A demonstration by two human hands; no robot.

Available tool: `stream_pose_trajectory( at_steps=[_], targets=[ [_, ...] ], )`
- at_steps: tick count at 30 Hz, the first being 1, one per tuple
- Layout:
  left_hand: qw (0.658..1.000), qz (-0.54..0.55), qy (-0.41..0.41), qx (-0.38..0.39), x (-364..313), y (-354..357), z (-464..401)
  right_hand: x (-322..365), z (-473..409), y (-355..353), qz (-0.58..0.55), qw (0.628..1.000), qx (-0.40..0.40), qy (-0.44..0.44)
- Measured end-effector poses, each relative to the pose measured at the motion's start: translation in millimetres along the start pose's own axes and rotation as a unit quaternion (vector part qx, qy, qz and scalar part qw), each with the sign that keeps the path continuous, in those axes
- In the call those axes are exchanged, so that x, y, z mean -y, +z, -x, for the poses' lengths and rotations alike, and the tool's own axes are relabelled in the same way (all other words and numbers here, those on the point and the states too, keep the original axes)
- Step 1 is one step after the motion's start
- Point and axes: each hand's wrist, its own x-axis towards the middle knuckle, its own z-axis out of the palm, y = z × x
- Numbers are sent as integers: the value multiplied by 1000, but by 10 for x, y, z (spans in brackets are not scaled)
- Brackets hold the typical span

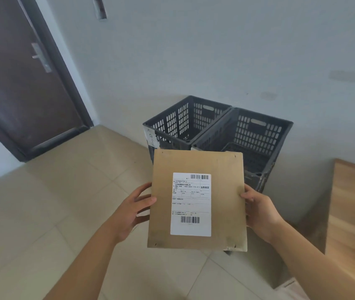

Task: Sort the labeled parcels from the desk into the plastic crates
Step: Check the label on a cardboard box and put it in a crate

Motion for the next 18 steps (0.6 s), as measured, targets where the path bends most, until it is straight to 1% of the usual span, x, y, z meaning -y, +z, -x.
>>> stream_pose_trajectory(
  at_steps=[5, 9, 13, 18],
  targets=[
    [1000, -15, 8, -4, -182, -274, -516, 191, -699, 241, -4, 1000, -12, 2],
    [1000, -4, 5, -8, -241, -562, -888, 330, -1046, 522, 2, 1000, -18, -1],
    [999, 46, -3, 11, -374, -778, -1361, 510, -1333, 730, 14, 998, -64, -2],
    [997, 51, 6, 49, -783, -849, -2091, 871, -1728, 898, 25, 990, -137, -9]
  ],
)
